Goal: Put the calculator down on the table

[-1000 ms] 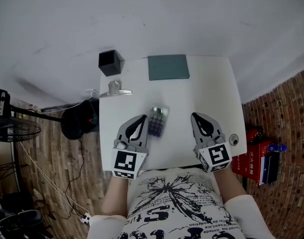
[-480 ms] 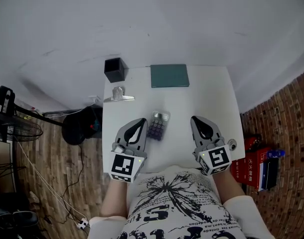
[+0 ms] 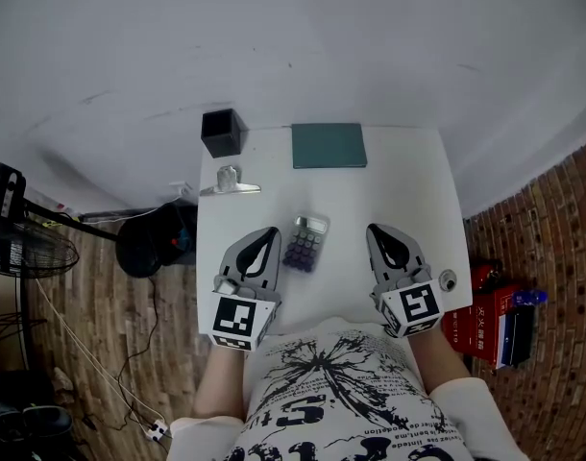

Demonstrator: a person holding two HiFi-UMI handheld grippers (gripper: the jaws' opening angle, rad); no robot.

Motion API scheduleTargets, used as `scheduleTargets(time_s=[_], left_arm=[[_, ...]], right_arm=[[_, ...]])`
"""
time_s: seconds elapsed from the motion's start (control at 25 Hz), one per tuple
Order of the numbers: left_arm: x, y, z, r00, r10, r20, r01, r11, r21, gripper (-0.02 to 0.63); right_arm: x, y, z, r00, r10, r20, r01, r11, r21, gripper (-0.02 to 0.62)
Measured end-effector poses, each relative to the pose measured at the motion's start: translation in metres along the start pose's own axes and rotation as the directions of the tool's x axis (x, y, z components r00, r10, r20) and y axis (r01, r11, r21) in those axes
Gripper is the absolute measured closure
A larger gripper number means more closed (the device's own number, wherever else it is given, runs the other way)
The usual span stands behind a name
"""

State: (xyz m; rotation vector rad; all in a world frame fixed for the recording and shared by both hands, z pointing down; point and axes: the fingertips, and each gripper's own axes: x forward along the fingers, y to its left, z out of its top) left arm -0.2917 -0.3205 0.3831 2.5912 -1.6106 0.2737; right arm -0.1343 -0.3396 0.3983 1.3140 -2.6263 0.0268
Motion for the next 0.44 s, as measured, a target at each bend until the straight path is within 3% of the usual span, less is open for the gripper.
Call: scheduleTargets(time_s=[0.12,0.44], left_arm=[[-0.0013,0.0008,-0.0039,1.0,0.007,-0.007,-0.007,0.999,-0.033,0.592],[-0.0056,0.0103,-0.0081,1.0,0.009,-0.009,-0.01,1.0,-0.026,0.592]], right_arm=[[-0.001,-0.0004,-0.0034,1.0,0.001,-0.006,-0.001,1.0,-0.007,0.581],[0.0078,-0.0024,-0.0088,1.0,-0.018,-0.021,0.018,1.0,0.019,0.581]])
